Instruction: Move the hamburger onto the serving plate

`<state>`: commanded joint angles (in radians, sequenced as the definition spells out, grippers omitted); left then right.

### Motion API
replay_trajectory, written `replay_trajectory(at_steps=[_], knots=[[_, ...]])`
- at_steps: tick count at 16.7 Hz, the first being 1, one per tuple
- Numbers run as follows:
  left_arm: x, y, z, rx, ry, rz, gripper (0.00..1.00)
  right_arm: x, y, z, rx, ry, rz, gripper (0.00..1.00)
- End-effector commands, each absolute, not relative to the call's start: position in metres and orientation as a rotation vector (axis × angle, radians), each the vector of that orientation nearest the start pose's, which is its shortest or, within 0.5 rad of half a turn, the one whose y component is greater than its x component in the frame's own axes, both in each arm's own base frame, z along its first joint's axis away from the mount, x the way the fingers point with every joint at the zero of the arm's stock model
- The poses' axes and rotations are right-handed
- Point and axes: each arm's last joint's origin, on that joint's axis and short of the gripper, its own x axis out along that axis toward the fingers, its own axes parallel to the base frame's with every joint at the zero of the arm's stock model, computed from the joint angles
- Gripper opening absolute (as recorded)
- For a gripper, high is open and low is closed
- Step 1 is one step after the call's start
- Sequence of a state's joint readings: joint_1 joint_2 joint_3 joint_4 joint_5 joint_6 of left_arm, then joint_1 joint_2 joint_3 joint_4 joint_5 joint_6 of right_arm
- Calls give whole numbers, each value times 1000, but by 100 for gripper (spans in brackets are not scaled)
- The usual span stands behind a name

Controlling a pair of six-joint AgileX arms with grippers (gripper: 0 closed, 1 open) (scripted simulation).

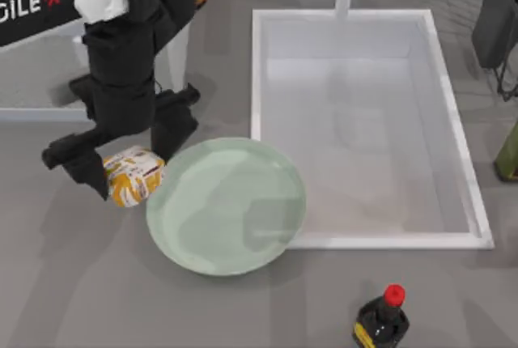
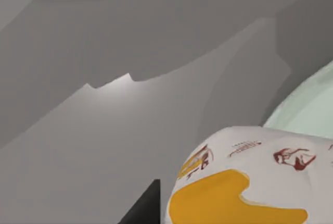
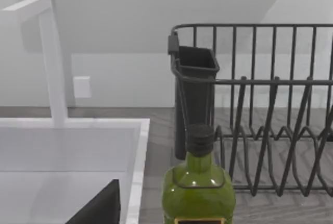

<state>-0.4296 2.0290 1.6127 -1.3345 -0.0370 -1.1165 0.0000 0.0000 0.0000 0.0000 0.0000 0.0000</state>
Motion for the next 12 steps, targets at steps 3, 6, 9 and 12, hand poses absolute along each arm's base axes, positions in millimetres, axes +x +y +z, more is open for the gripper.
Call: replay_trajectory(at_steps=[3,6,9,12], knots=[[347,-187,184,-590,1510,942,0,106,-1,160,0,0,0,100],[349,-219,180,-749,1381,1132,0,106,-1,160,0,0,0,100],[348,-242,184,-891,1264,1230,0,106,-1,160,0,0,0,100],[346,-256,189,-985,1193,1267,0,106,-1,160,0,0,0,100]])
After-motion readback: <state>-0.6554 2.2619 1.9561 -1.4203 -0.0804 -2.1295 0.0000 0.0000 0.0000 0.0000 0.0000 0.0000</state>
